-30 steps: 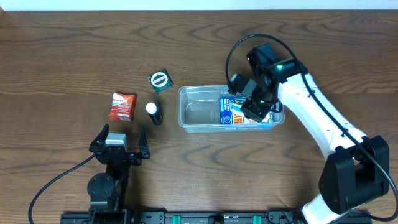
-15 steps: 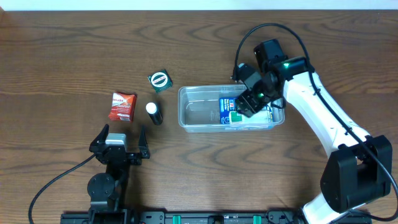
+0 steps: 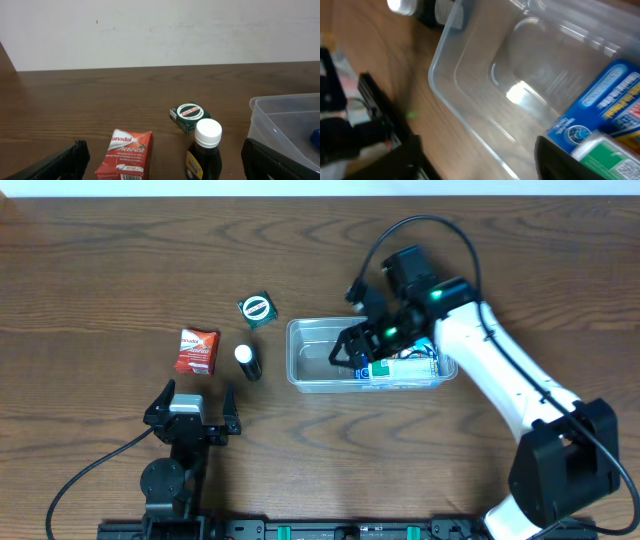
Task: Pack container
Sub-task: 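Push the Panadol box down inside the container with the right gripper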
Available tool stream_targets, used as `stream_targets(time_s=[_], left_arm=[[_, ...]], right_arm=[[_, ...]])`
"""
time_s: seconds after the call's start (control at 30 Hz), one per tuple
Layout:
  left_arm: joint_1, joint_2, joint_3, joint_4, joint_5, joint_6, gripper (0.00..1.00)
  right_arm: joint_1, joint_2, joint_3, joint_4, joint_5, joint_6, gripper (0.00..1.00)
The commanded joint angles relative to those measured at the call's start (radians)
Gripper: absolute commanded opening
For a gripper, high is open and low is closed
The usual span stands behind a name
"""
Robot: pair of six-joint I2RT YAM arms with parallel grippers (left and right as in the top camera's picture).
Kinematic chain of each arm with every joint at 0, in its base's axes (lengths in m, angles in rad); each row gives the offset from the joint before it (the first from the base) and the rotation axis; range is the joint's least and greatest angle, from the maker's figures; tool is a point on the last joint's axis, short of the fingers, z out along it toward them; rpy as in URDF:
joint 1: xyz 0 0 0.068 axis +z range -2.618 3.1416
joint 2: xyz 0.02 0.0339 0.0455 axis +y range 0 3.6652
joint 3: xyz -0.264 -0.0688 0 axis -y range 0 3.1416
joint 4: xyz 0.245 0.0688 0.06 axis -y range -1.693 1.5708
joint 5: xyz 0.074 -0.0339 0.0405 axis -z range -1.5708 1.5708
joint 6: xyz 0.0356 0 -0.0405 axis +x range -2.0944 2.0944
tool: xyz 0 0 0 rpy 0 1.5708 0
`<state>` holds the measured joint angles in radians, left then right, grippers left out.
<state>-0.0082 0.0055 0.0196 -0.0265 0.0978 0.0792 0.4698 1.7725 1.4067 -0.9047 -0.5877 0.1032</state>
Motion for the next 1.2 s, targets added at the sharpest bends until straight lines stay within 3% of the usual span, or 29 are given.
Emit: stream_targets(time_s=[0.0, 0.13, 0.33, 0.93, 1.17], left_arm=[[0.004, 0.000, -0.015, -0.036, 0.022, 0.006, 0.98], [0.004, 0.000, -0.015, -0.036, 0.022, 0.006, 0.98], [0.004, 0.000, -0.015, -0.036, 0.022, 0.006, 0.98], [0.004, 0.000, -0.015, -0.036, 0.022, 0.006, 0.98], [0.004, 0.000, -0.015, -0.036, 0.022, 0.006, 0.98]], right_arm=[[0.072, 0.006, -0.003, -0.002, 0.178, 0.218, 0.52], [0.151, 0.007, -0.008, -0.001, 0.369, 0.372, 0.38], [0.198, 0.019, -0.036, 0.005, 0.526, 0.488, 0.31], [0.183, 0.129, -0.088, 0.090, 0.540, 0.533, 0.31], [0.182, 0.143, -0.089, 0.090, 0.601, 0.548, 0.40]])
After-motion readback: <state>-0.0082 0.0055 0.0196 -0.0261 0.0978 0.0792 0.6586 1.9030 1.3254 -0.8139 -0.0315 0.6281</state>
